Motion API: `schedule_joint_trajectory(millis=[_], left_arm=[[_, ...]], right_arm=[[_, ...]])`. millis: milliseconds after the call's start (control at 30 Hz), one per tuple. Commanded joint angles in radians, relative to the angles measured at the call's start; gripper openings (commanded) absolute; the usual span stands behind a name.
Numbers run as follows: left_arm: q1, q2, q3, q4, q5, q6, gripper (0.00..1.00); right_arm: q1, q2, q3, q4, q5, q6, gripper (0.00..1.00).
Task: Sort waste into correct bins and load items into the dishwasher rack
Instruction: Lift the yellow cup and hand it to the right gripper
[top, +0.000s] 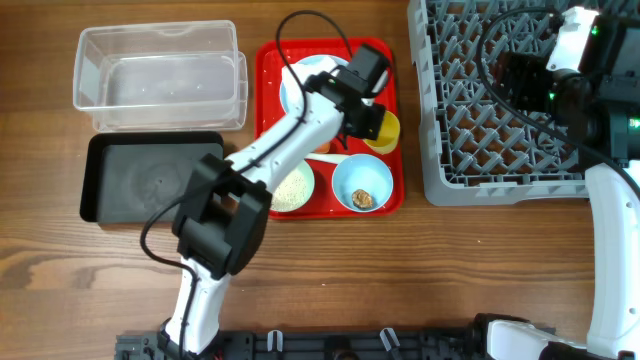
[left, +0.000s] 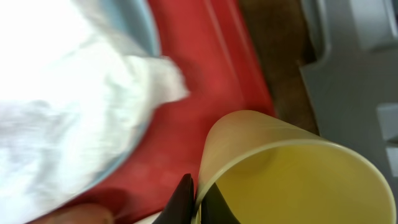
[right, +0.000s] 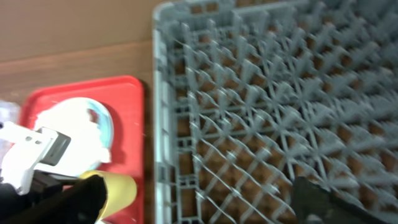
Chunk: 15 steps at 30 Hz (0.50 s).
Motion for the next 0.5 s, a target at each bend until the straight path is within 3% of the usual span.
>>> schedule_joint_trajectory(millis=[0, 100, 167, 200, 233, 333, 467], left_arm=[[0.147, -0.149, 0.043, -0.047, 0.211, -0.017, 0.04], [0.313, -0.233, 0.043, -0.072, 0.568, 0.016, 0.04], [0.382, -0.233, 0.043, -0.03, 0.819, 0.031, 0.04], [0.428, -0.225, 0.043, 0.017, 1.021, 0.064, 0.04], [0.448, -0.219, 0.043, 0.053, 1.112, 0.064, 0.04], [0.462, -0.211, 0.043, 0.11, 1.215, 0.064, 0.04], [0.414, -0.201, 0.043, 0.183, 1.215, 0.064, 0.04]], right_arm=[[-0.039, 0.0, 0.02, 0.106, -0.355, 0.014, 1.0], [-0.052, 0.027, 0.019, 0.176, -0.603, 0.002, 1.0], [-0.051, 0.074, 0.018, 0.185, -0.742, -0.049, 1.0], [-0.052, 0.123, 0.018, 0.184, -0.86, -0.094, 1.0], [-0.051, 0.166, 0.018, 0.195, -0.979, -0.126, 1.0], [-0.044, 0.293, 0.018, 0.302, -1.339, -0.158, 1.0], [-0.006, 0.393, 0.018, 0.362, -1.441, -0.166, 1.0]])
